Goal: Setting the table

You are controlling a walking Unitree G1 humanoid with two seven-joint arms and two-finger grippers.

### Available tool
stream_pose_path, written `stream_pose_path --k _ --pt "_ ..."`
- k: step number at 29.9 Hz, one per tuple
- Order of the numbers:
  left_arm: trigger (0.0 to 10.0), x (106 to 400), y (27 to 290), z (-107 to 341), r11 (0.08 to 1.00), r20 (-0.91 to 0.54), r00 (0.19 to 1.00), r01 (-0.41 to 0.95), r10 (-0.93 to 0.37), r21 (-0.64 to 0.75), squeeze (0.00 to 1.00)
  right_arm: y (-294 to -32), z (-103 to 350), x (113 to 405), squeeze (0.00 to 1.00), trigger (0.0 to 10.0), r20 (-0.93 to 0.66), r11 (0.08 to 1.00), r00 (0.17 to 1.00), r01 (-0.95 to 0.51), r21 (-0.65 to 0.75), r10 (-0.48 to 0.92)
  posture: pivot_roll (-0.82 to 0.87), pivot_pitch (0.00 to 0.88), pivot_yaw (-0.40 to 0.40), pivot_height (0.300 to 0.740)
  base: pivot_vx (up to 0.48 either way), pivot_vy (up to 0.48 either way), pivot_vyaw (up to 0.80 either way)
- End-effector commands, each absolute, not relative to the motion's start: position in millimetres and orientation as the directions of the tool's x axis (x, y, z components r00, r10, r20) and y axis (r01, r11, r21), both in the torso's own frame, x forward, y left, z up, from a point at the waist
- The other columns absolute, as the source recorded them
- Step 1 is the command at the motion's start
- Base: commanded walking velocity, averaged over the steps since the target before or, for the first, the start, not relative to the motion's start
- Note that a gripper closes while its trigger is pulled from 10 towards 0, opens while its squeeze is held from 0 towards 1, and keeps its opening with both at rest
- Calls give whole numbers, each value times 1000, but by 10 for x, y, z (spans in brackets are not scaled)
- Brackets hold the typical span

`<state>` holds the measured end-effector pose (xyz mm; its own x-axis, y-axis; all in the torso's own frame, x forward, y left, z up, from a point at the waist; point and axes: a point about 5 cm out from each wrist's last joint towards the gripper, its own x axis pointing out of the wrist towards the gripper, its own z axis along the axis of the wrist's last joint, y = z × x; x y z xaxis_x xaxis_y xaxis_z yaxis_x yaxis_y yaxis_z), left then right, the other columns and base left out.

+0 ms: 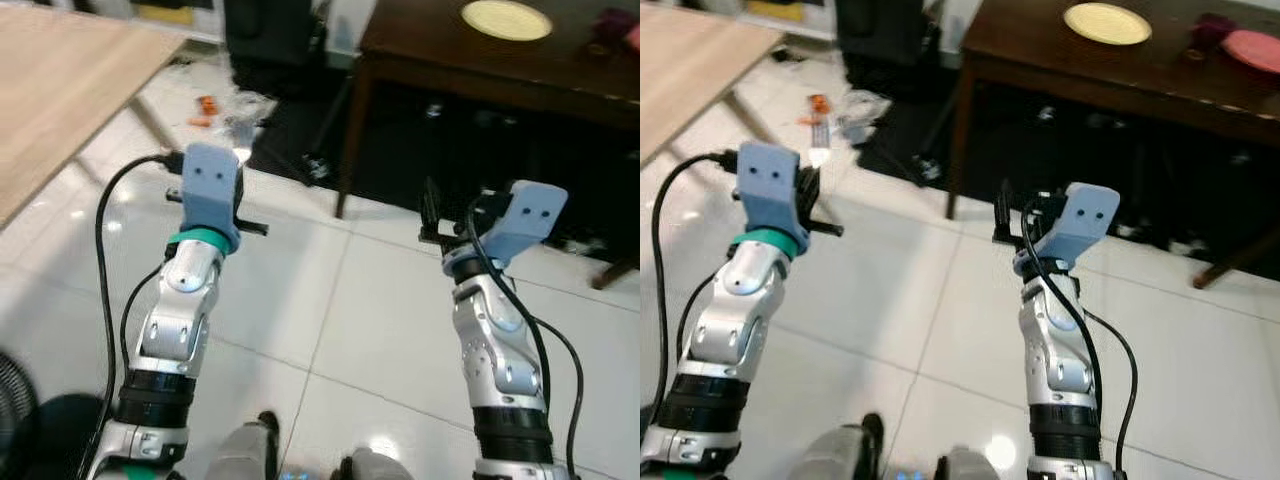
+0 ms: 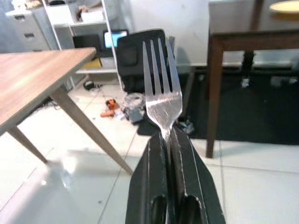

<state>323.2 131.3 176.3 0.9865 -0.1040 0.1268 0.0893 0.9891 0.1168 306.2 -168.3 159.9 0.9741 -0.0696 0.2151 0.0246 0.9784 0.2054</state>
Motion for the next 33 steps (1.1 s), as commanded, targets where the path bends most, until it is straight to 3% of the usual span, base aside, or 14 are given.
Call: stream_pose_path --k 1,33 --pt "10000 3228 1261 1752 987 122 984 111 -126 119 0 -1723 1579 3042 0 10000 209 977 974 46 208 -90 24 19 39 740 -255 0 0" --pt "10000 3234 1223 1733 987 88 986 132 -140 90 0 -1779 1591 3039 0 10000 208 975 971 76 211 -121 22 27 38 740 -8 0 0"
